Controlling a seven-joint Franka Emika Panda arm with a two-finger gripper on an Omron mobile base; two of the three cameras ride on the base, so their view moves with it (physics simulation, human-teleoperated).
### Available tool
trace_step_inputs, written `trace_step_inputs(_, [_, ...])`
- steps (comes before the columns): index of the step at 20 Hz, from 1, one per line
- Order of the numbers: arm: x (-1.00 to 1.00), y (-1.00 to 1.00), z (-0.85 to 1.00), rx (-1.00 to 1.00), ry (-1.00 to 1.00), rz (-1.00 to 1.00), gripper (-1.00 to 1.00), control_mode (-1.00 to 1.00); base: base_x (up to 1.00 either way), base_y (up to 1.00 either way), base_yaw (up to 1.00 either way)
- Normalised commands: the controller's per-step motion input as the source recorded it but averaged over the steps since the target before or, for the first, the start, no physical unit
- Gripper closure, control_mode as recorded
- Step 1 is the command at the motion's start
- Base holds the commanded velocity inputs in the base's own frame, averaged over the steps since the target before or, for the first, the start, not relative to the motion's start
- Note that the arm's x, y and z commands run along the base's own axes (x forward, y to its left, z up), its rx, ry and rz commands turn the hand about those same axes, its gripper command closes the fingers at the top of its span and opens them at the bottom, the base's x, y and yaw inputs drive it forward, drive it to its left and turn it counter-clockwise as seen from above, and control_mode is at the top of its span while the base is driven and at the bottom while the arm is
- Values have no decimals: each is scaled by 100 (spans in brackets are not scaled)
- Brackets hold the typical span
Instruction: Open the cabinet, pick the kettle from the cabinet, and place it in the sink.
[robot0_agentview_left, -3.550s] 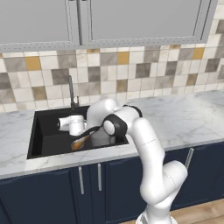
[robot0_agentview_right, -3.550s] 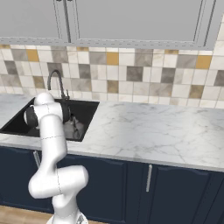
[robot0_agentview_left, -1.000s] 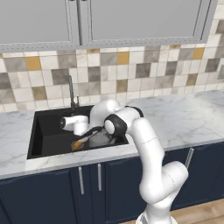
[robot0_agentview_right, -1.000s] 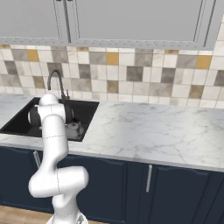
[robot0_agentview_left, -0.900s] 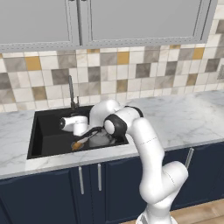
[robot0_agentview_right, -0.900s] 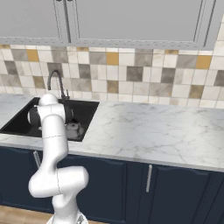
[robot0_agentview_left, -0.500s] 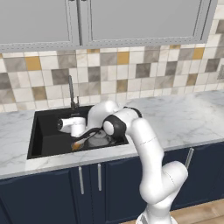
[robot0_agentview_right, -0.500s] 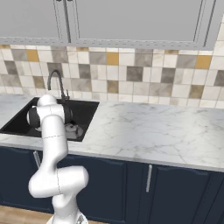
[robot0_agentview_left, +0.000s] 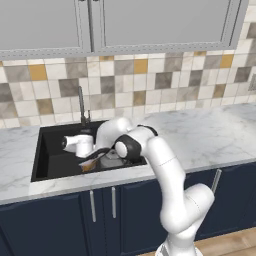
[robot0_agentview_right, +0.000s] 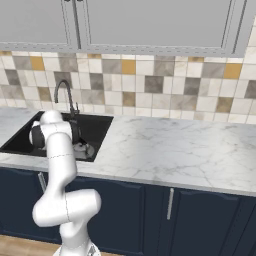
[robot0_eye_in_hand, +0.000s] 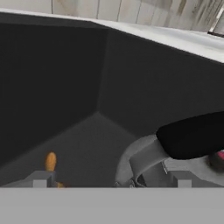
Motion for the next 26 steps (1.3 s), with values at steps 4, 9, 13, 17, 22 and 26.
trace_step_inputs(4, [-8, 24, 1, -8, 9, -7, -100, -100, 0, 0, 0])
trace_step_inputs(9, [-12, 25, 0, -1, 7, -4, -100, -100, 0, 0, 0])
trace_step_inputs(13, [-5, 25, 9, 0, 0, 0, -100, -100, 0, 0, 0])
trace_step_inputs(17, [-12, 26, 11, 0, 0, 0, -100, -100, 0, 0, 0])
trace_step_inputs(22, [-21, 12, 22, 2, 5, 10, -100, -100, 0, 0, 0])
trace_step_inputs(26, [-18, 1, 30, 9, 10, 21, -100, -100, 0, 0, 0])
